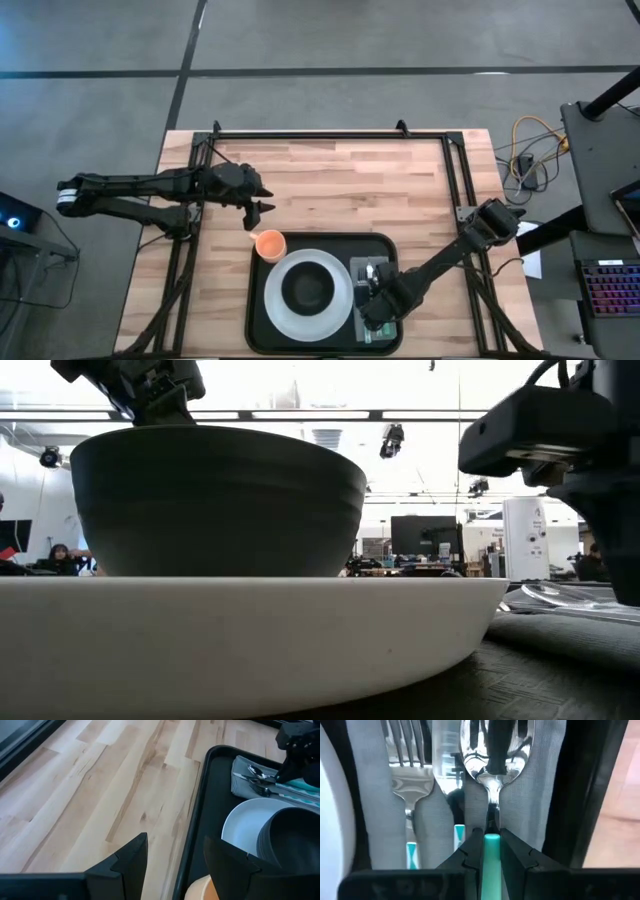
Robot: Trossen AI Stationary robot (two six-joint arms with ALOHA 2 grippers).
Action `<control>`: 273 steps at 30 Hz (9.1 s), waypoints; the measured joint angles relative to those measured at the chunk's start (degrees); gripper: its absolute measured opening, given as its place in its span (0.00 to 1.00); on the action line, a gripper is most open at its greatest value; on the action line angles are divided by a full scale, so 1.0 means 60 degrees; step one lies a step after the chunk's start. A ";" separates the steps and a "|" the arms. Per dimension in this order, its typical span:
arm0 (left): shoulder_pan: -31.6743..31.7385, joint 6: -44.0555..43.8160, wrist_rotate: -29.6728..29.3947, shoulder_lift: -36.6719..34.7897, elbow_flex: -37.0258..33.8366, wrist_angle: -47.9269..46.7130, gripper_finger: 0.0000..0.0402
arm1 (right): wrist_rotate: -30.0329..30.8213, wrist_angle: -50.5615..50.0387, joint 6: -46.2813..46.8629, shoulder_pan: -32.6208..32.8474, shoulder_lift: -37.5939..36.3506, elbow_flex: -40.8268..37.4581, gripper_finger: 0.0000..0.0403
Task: Set up tray
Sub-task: Put the green spoon to the right of the green knife on the gray napkin on the black tray, then return to Home Position
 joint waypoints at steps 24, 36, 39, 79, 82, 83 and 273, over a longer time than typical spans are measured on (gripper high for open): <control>-0.0001 -0.0068 -0.0004 -0.0004 -0.0004 0.0277 0.43 | -0.0543 0.0701 -0.0094 -0.0029 -0.0010 -0.0034 0.30; -0.0007 -0.0248 0.0076 -0.0007 0.0200 0.0741 0.43 | 0.0220 -0.0277 -0.0044 0.0372 -0.0869 -0.0030 0.31; -0.0007 -0.0255 0.0095 -0.0005 0.0344 0.0932 0.43 | 0.1556 -0.0608 -0.0012 0.0601 -0.1262 -0.0034 0.31; -0.0128 -0.3330 0.3933 0.1271 0.0716 0.7069 0.43 | 0.4926 0.1273 -1.0868 -0.1094 -0.7552 -0.0655 0.30; 0.0049 -0.3837 0.4000 0.1194 -0.0070 0.8286 0.43 | 0.4539 0.3031 -1.2416 -0.1612 -0.8565 -0.1553 0.30; 0.0127 -0.3928 0.4004 0.1155 -0.0332 0.8651 0.43 | 0.4418 0.3597 -1.2828 -0.1788 -0.8959 -0.1982 0.30; -0.0127 -0.1319 -0.0743 -0.1523 -0.6914 0.7093 0.43 | 0.1213 0.6208 -1.6916 -0.4408 -1.8509 -1.1683 0.31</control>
